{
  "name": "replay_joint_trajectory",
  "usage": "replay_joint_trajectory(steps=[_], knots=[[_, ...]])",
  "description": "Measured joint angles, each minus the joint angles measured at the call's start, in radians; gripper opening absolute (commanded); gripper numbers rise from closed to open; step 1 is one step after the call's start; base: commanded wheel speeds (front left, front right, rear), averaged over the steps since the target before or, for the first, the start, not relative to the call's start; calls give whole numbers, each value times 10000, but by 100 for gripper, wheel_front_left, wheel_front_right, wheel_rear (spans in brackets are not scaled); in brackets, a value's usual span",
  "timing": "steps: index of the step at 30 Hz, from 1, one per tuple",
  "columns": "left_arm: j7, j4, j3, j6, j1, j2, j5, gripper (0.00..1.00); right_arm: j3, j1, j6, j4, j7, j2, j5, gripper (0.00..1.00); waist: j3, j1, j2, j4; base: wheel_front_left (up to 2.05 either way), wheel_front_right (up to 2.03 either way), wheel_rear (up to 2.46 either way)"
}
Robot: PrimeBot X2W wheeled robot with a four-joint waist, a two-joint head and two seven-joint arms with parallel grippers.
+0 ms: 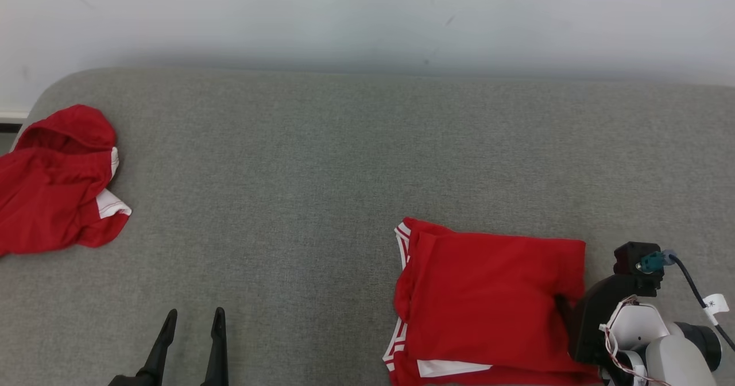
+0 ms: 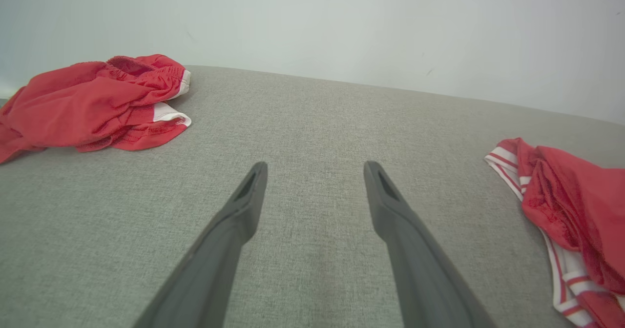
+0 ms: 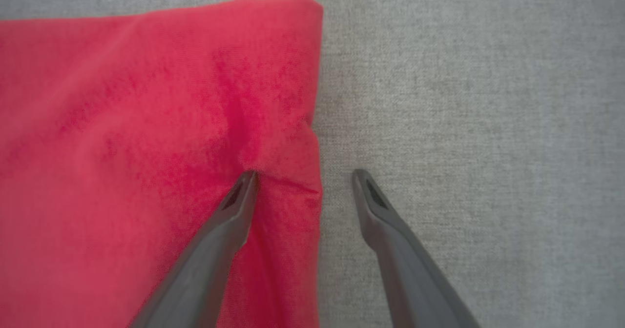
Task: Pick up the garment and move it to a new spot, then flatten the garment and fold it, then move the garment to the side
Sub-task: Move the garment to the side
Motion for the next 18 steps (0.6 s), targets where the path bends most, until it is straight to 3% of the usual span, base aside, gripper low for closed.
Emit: replay_joint_trajectory(steps=[1,4,13,18], knots=[[-2,13,2,-8,-6,8,4,100,2,-72,0,121,-23,-4,2,93,52,0,-1,50,0,0,0],[-2,17,8,-12,-44,15,15,100,54,-199,0,341,-73,-44,88,0,163,-1,-1,189,0,0,0],[-29,-307,-10,-50,-151,42,56,100,481,-577,0,295,-311,-69,-453,0,288,-1,-1,183,0,0,0],[-31,-1043,77,-90,-399,77,12,100,897,-1613,2,309,-305,-901,-809,0,702,-1,1,99,0,0,0]])
